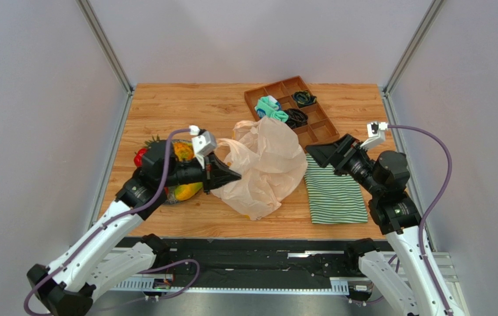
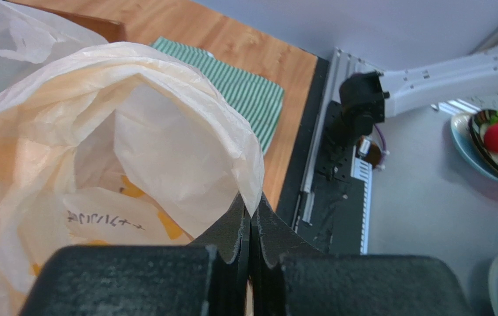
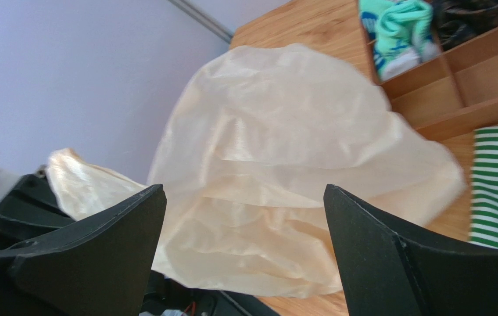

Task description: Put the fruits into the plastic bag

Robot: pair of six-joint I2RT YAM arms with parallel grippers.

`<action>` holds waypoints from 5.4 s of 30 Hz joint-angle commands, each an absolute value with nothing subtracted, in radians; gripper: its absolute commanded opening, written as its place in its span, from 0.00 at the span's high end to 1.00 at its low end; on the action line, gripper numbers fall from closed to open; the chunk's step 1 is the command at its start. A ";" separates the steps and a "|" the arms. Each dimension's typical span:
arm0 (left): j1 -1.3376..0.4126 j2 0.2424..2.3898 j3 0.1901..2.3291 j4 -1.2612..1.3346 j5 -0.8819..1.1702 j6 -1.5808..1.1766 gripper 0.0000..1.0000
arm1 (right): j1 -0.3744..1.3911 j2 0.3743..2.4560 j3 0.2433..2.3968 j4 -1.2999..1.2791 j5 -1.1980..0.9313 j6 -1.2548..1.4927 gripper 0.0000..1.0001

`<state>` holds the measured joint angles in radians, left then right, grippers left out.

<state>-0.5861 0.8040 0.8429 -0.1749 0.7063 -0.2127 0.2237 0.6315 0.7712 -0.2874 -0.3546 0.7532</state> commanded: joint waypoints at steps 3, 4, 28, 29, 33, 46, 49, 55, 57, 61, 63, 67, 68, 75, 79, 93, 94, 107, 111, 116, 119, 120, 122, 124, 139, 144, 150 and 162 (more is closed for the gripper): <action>-0.728 0.902 0.897 -0.144 0.716 -0.153 1.00 | 0.405 0.658 0.785 -0.192 -0.341 0.876 0.04; -0.761 0.917 0.905 -0.152 0.712 -0.149 1.00 | 0.425 0.666 0.784 -0.192 -0.328 0.876 0.04; -0.988 0.962 1.074 -0.373 0.598 -0.057 0.16 | 0.621 0.818 0.781 -0.254 -0.176 0.701 1.00; -0.988 0.936 1.086 -0.365 0.562 -0.058 0.07 | 0.620 0.792 0.778 -0.270 -0.167 0.669 1.00; -0.986 0.812 1.173 -0.354 0.430 -0.095 0.03 | 0.620 0.692 0.712 -0.293 -0.160 0.623 1.00; -0.767 0.801 0.925 -0.247 0.231 -0.541 0.01 | 0.620 0.404 0.537 -0.284 -0.281 0.497 1.00; -0.769 0.841 0.833 -0.161 0.287 -0.626 0.01 | 0.621 0.358 0.525 -0.299 -0.311 0.500 1.00; -0.769 0.908 0.684 0.098 0.371 -0.790 0.01 | 0.621 0.302 0.522 -0.357 -0.304 0.502 1.00; -0.770 0.940 0.652 0.176 0.383 -0.827 0.01 | 0.620 0.293 0.519 -0.367 -0.301 0.505 1.00; -0.784 1.029 0.624 0.276 0.413 -0.864 0.01 | 0.621 0.290 0.518 -0.365 -0.299 0.509 1.00; -0.808 1.098 0.623 0.346 0.422 -0.877 0.01 | 0.621 0.293 0.522 -0.364 -0.299 0.508 1.00; -0.865 1.256 0.684 0.388 0.428 -0.859 0.04 | 0.621 0.293 0.525 -0.359 -0.304 0.509 1.00; -0.868 1.278 0.695 0.396 0.431 -0.856 0.08 | 0.621 0.293 0.526 -0.362 -0.304 0.511 1.00; -0.870 1.194 0.758 0.200 0.229 -0.733 0.98 | 0.621 0.288 0.563 -0.422 -0.229 0.496 1.00; -0.870 1.014 0.776 0.013 0.028 -0.586 1.00 | 0.621 0.317 0.607 -0.483 -0.109 0.460 1.00; -0.830 0.592 0.655 -0.367 -0.256 -0.518 1.00 | 0.620 0.423 0.715 -0.640 0.232 0.423 1.00; -0.830 0.586 0.649 -0.368 -0.249 -0.522 1.00 | 0.621 0.422 0.715 -0.641 0.232 0.426 1.00; -0.847 0.753 0.725 -0.235 0.081 -0.339 0.23 | 0.620 0.580 0.653 -0.462 -0.040 0.465 1.00; -0.857 0.750 0.770 -0.265 0.057 -0.259 0.21 | 0.618 0.630 0.692 -0.474 -0.048 0.417 1.00; -0.880 0.761 0.879 -0.321 -0.038 -0.137 0.20 | 0.620 0.678 0.733 -0.476 -0.095 0.382 1.00; -0.881 0.791 0.943 -0.340 -0.084 -0.097 0.18 | 0.620 0.696 0.752 -0.477 -0.103 0.377 1.00; -0.881 0.801 0.957 -0.348 -0.115 -0.100 0.15 | 0.620 0.699 0.756 -0.477 -0.104 0.379 1.00; -0.876 0.825 0.983 -0.382 -0.265 -0.147 0.09 | 0.618 0.703 0.764 -0.474 -0.106 0.382 1.00; -0.827 0.827 0.988 -0.405 -0.262 -0.194 0.07 | 0.620 0.704 0.775 -0.471 -0.101 0.382 1.00; -0.525 0.595 0.888 -0.322 0.249 -0.314 0.01 | 0.620 0.716 0.796 -0.483 -0.035 0.405 1.00; -0.132 0.624 0.806 -0.340 0.414 -0.443 0.01 | 0.620 0.710 0.808 -0.494 -0.032 0.407 1.00; 0.123 0.661 0.764 -0.475 0.397 -0.478 0.04 | 0.620 0.716 0.821 -0.489 -0.061 0.420 1.00; 0.114 0.790 0.799 -0.653 0.137 -0.328 0.13 | 0.618 0.744 0.836 -0.473 -0.092 0.407 1.00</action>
<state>0.1177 0.7200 0.7364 -0.5957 0.2134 -0.3901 0.6151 0.7300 0.7895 -0.5163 -0.0666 0.4103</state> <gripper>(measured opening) 0.881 0.005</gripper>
